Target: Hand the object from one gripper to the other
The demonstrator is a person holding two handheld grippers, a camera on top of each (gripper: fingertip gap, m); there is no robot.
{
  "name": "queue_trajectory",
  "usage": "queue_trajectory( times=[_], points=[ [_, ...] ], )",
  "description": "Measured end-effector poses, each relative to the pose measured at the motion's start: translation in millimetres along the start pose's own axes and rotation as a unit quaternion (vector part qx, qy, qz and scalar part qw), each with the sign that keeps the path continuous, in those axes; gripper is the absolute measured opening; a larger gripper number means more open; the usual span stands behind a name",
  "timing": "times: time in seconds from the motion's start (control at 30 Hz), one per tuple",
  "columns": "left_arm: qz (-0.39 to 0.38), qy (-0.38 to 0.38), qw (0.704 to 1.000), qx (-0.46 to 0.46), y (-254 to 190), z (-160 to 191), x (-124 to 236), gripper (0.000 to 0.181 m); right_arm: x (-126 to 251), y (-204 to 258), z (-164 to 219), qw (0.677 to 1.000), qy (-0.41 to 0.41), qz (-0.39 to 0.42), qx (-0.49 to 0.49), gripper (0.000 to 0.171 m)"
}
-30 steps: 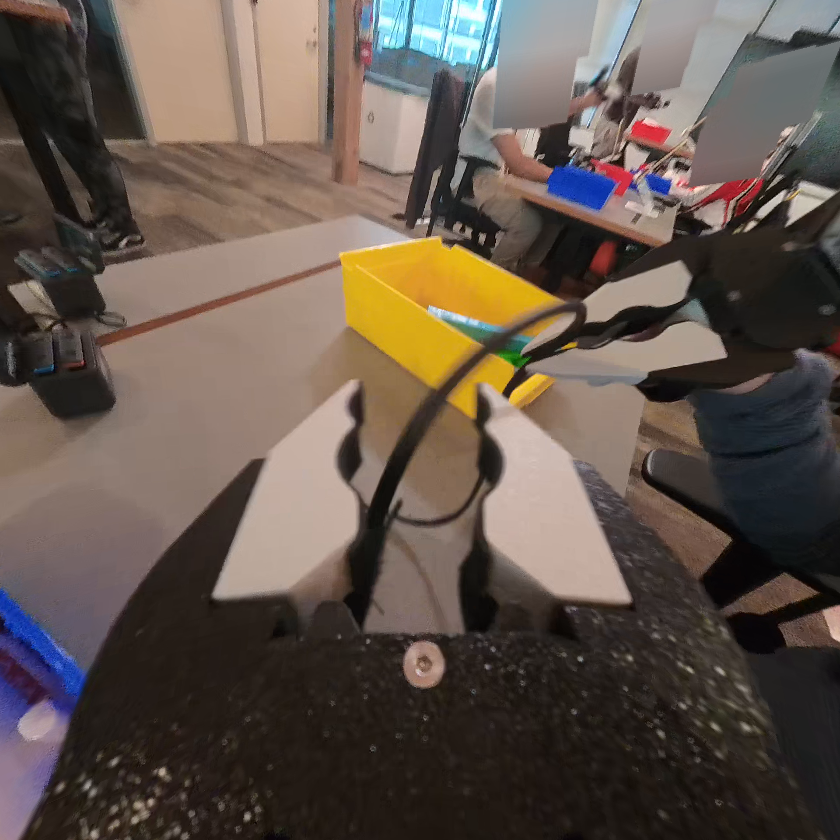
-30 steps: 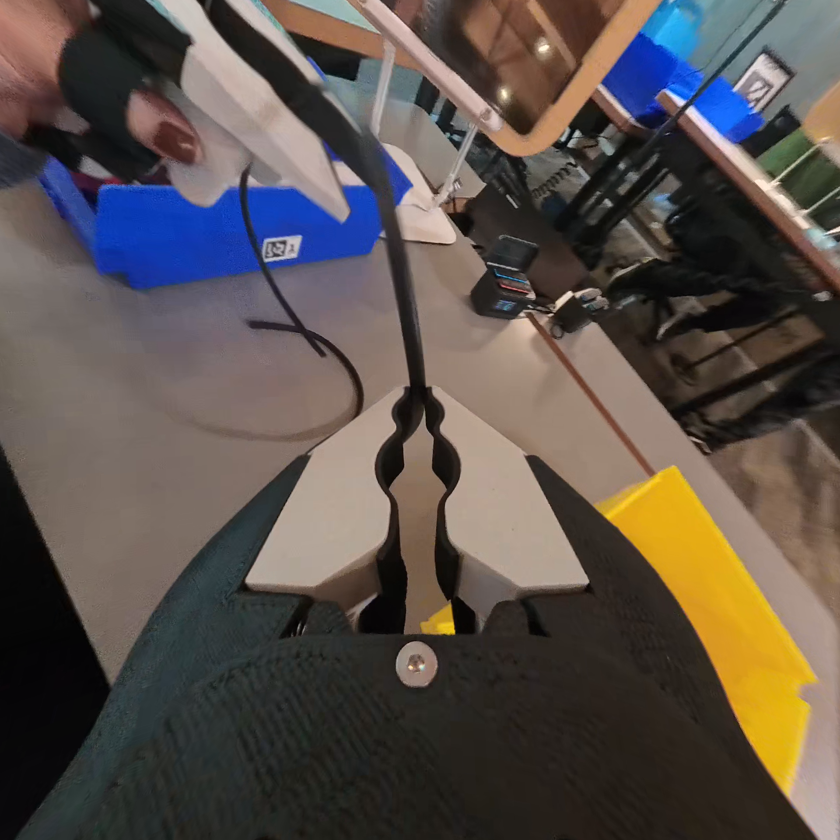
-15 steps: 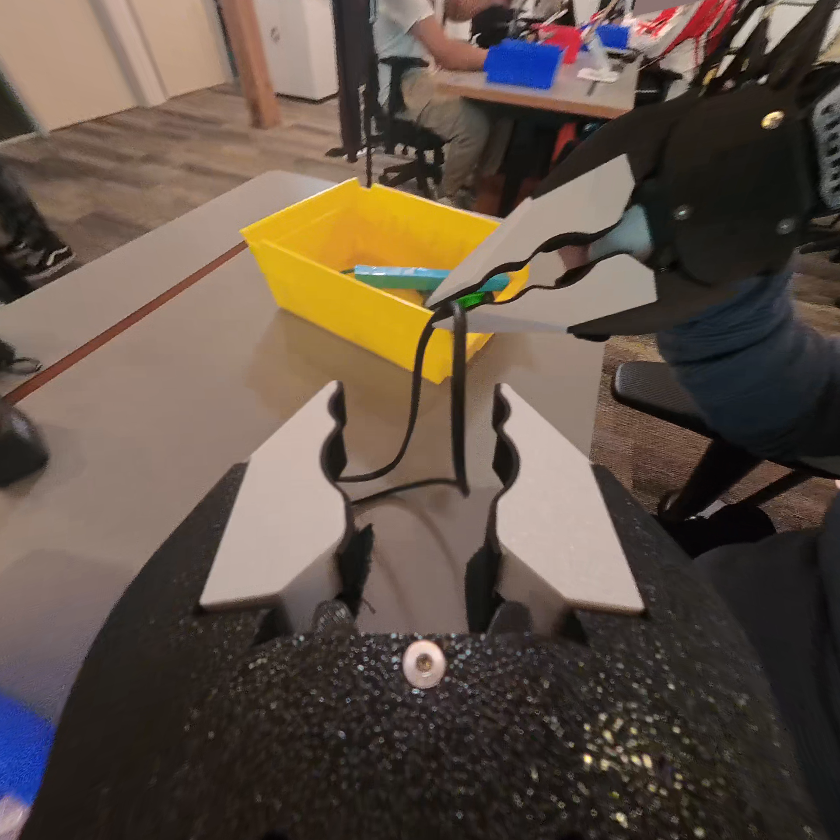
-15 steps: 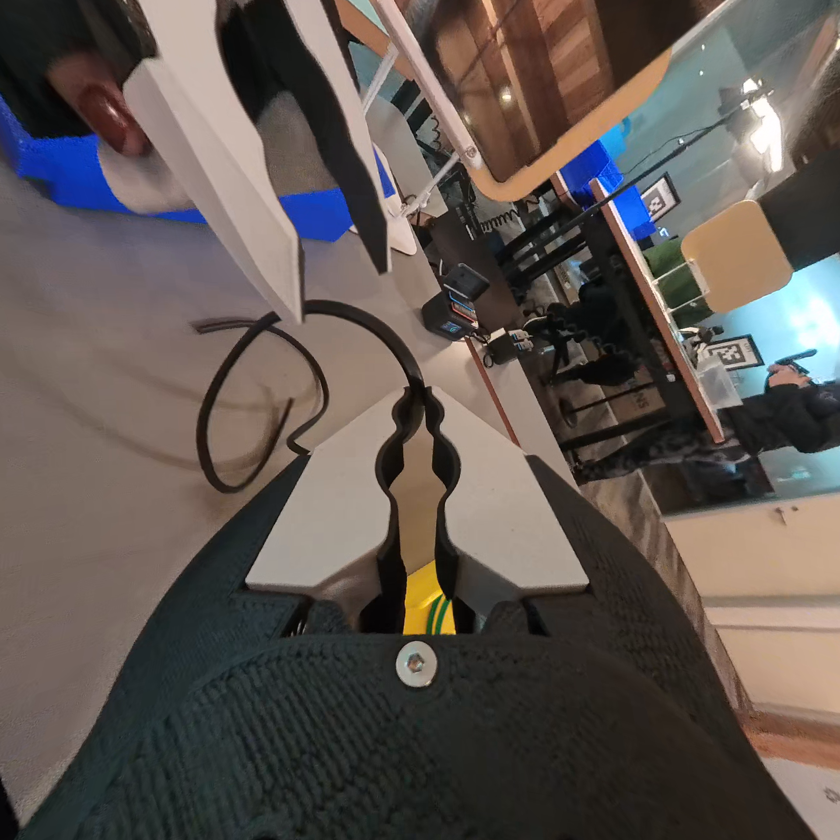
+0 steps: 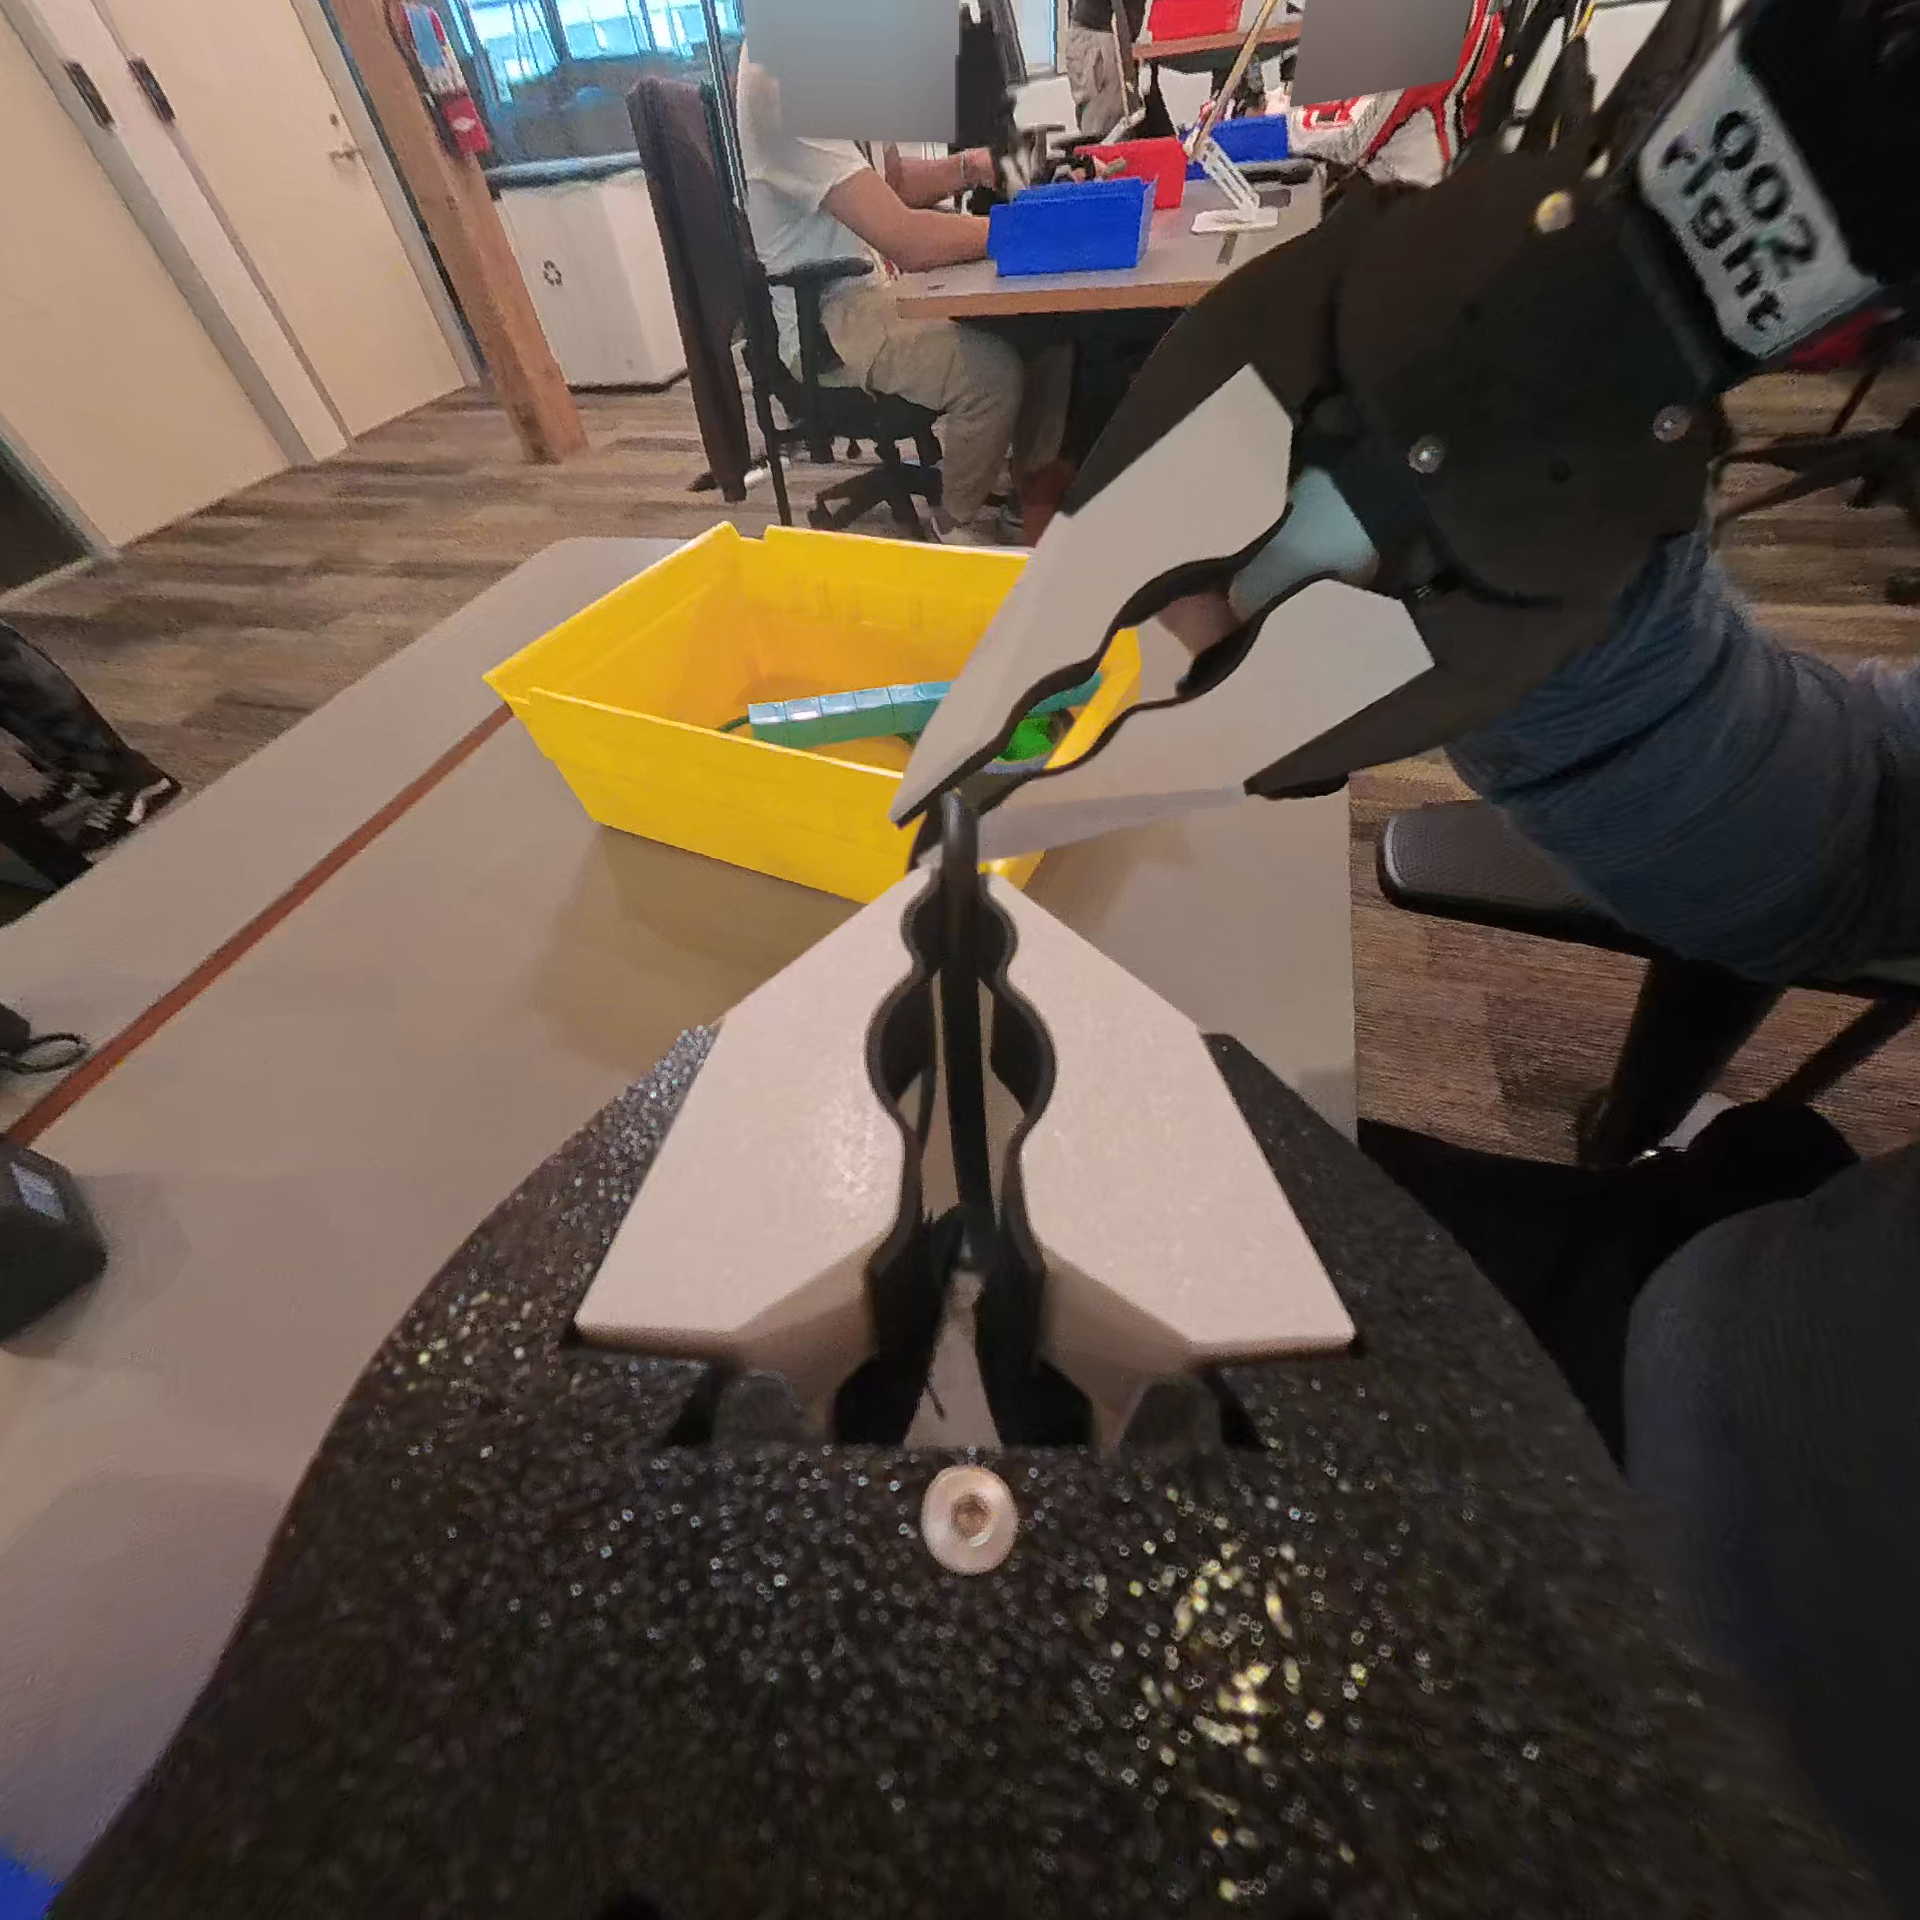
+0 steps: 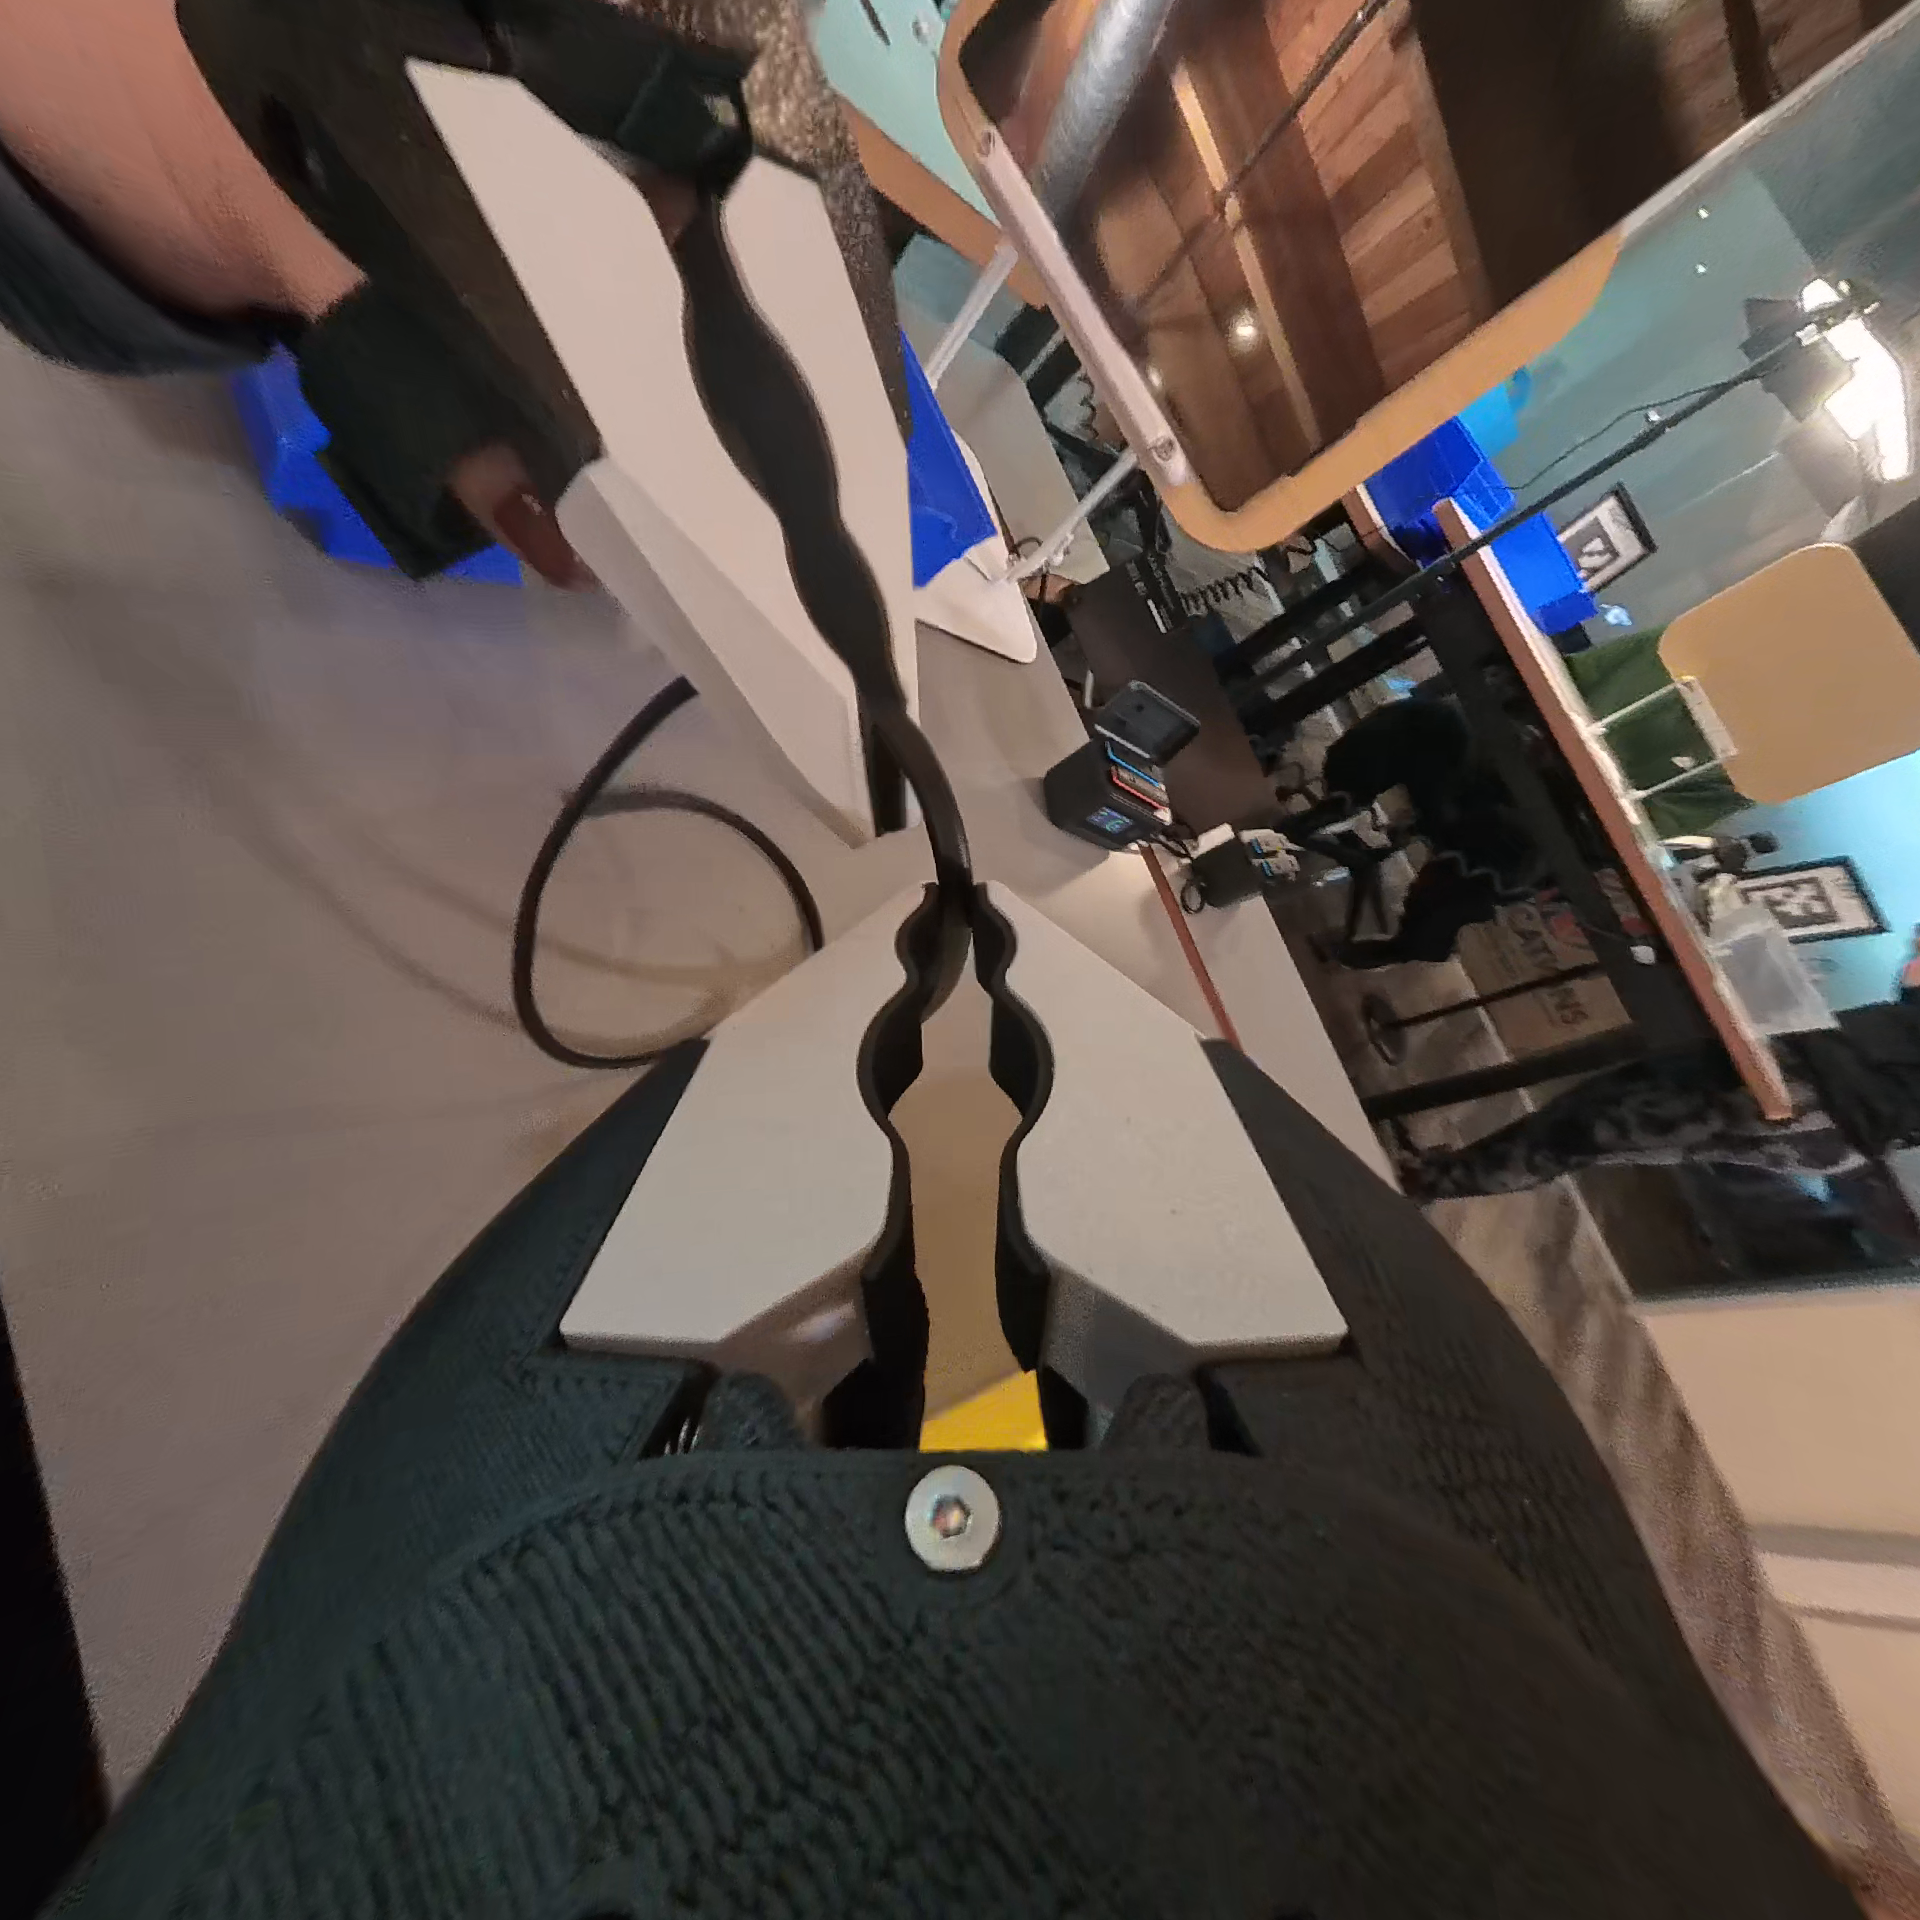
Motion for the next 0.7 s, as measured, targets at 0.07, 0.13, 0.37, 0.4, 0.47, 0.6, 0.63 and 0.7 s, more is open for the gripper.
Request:
queue_trajectory(
  times=[0.07, 0.13, 0.37, 0.4, 0.47, 0.6, 0.63, 0.7],
  points=[
    [-0.009, -0.025, 1.0, -0.009, 1.4, -5.4, 3.9, 0.002, 1.2, -0.7, -2.1, 0.999, -0.032, -0.019, -0.037, 0.009],
    [-0.017, -0.061, 0.998, -0.006, 4.0, -13.0, 10.0, 0.002, 0.0, -1.9, 1.1, 0.994, -0.047, -0.051, -0.082, 0.036],
    [-0.027, -0.189, 0.982, 0.01, 8.2, -38.8, 36.6, 0.001, -16.6, 5.9, 9.0, 0.955, -0.128, -0.188, -0.192, 0.045],
    [-0.03, -0.199, 0.98, 0.009, 8.6, -40.9, 39.0, 0.002, -18.4, 8.8, 8.2, 0.948, -0.137, -0.208, -0.2, 0.043],
    [-0.035, -0.211, 0.977, 0.009, 9.3, -43.4, 42.5, 0.001, -21.2, 14.0, 6.6, 0.936, -0.152, -0.237, -0.209, 0.037],
    [-0.026, -0.223, 0.974, 0.015, 8.9, -45.2, 45.2, 0.001, -22.7, 19.1, 6.6, 0.929, -0.158, -0.262, -0.21, 0.002],
    [-0.022, -0.224, 0.974, 0.019, 9.2, -45.3, 45.7, 0.002, -22.0, 18.4, 7.5, 0.932, -0.152, -0.258, -0.206, 0.001],
    [-0.02, -0.224, 0.974, 0.033, 11.8, -45.2, 47.1, 0.002, -18.6, 13.7, 7.8, 0.939, -0.147, -0.237, -0.2, 0.001]
  ],
)
Point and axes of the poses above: each gripper's, where its closed fingertips meet, x back along the fingers, z out of its underside, y = z × x across the jaws, the point moved 6 cm from there along x, back along the fingers, and after that the axes turned 11 degrees about -z, right-handed, at the moved point
